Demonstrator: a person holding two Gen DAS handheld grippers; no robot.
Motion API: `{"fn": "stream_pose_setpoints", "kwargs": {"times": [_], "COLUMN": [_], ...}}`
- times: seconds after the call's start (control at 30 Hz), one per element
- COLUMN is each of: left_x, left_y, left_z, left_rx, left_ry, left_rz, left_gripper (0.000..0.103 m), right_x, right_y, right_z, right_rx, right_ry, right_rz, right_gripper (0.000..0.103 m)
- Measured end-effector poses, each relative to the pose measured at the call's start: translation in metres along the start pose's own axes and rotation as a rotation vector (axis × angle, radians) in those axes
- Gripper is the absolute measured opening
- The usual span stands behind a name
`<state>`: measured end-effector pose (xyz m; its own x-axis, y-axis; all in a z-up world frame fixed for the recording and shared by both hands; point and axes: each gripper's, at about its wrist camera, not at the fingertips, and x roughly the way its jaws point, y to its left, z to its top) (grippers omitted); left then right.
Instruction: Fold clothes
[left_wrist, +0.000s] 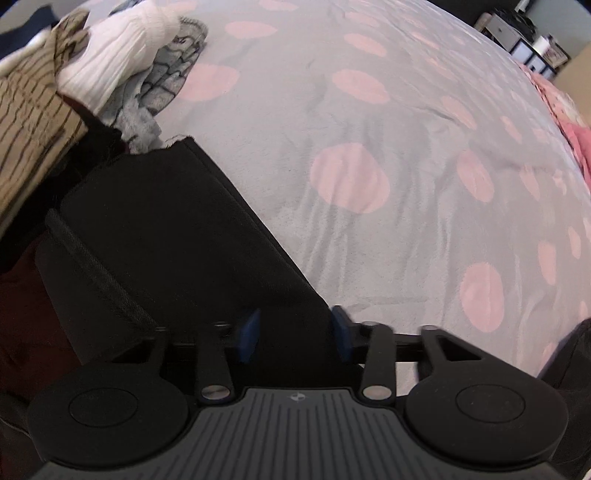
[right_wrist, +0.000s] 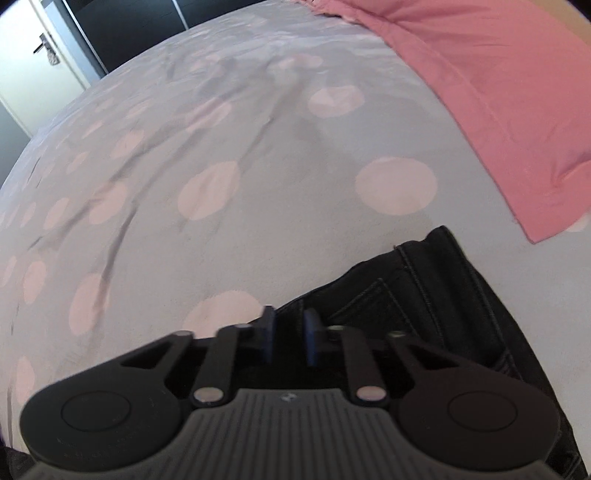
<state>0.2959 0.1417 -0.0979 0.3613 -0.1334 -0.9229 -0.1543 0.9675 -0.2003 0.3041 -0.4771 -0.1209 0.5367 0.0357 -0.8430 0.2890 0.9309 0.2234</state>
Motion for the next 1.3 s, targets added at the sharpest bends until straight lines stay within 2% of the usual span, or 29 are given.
{"fn": "stream_pose_setpoints", "kwargs": {"times": [0.03,0.17,0.4,0.43,0.53,0.63,0.8,1.0,1.13,1.2,1.3], "left_x": [-0.001,-0.023,-0.109,-0.123,-0.153,-0.156,-0.147,-0.133,-0.120,-0.124,-0.137], "left_y": [-0.001,-0.011,0.007,0.012,0.027,0.036,0.052,0.074,0.082,0.083,0.074], "left_z": [-0.001,-0.008,-0.018,-0.022,-0.038,-0.056,-0.087,-0.131,-0.162,-0.168,-0.172], "left_rx": [0.010,0.083,0.011,0.002,-0.027,-0.012,0.018,-0.008,0.032,0.065,0.167], "left_ry": [-0.007,-0.090,-0.354,-0.396,-0.448,-0.390,-0.279,-0.149,-0.059,-0.067,-0.124], "left_rz": [-0.015,0.007,-0.036,-0.045,-0.072,-0.050,0.006,-0.009,0.061,0.052,0.045], "left_gripper": [0.009,0.008,0.006,0.006,0.005,0.004,0.003,0.003,0.000,0.000,0.000], "right_x": [-0.005,-0.038,-0.118,-0.132,-0.178,-0.200,-0.192,-0.185,-0.178,-0.174,-0.168], "right_y": [-0.002,-0.004,-0.020,-0.026,-0.048,-0.076,-0.088,-0.073,-0.057,-0.046,-0.027], "right_z": [-0.001,-0.004,-0.007,-0.008,-0.013,-0.026,-0.051,-0.072,-0.091,-0.099,-0.105], "right_rx": [0.014,0.021,0.103,0.121,0.156,0.255,0.267,0.175,0.104,0.049,-0.047], "right_ry": [-0.021,-0.129,-0.328,-0.368,-0.498,-0.487,-0.328,-0.234,-0.175,-0.149,-0.125], "right_rz": [-0.003,0.000,-0.032,-0.046,-0.098,-0.071,-0.046,-0.065,-0.050,-0.045,-0.047], "right_gripper": [0.004,0.004,0.004,0.000,0.000,0.000,0.001,0.005,0.007,0.008,0.009]}}
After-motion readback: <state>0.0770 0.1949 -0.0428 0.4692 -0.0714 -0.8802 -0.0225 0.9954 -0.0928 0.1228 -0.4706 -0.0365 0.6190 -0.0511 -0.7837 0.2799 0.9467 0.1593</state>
